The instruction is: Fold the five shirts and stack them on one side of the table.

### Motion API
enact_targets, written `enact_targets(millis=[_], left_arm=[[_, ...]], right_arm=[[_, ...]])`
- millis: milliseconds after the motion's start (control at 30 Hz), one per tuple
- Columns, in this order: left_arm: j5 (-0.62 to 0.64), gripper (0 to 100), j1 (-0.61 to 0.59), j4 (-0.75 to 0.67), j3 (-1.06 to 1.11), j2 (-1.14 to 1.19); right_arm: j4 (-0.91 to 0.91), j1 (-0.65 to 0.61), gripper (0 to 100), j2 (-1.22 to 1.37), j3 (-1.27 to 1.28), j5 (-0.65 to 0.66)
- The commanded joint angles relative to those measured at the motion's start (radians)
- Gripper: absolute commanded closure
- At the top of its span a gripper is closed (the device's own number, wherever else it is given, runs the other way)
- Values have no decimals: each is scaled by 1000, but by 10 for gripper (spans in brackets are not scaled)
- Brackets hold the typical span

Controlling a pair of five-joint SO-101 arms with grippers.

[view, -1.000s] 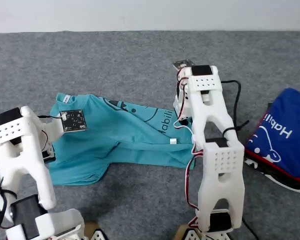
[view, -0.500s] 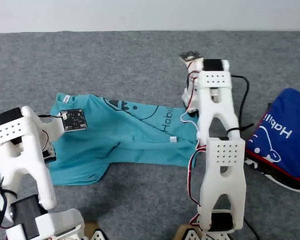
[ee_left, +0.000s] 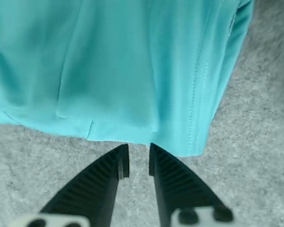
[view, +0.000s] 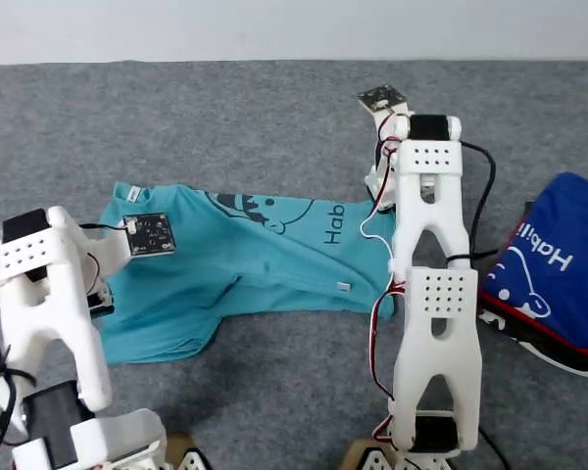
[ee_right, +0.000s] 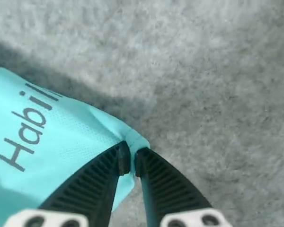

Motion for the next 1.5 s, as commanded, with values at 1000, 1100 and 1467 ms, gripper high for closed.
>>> enact_targets(millis=[1000, 1100, 1467], left_arm=[[275, 862, 249, -153, -131, 264], [270, 862, 249, -153, -191, 338], [172, 980, 281, -5, -243, 370]], right_arm=[[84, 177, 757, -955, 792, -120], [84, 206, 757, -980, 842, -120], [82, 213, 757, -981, 867, -121]])
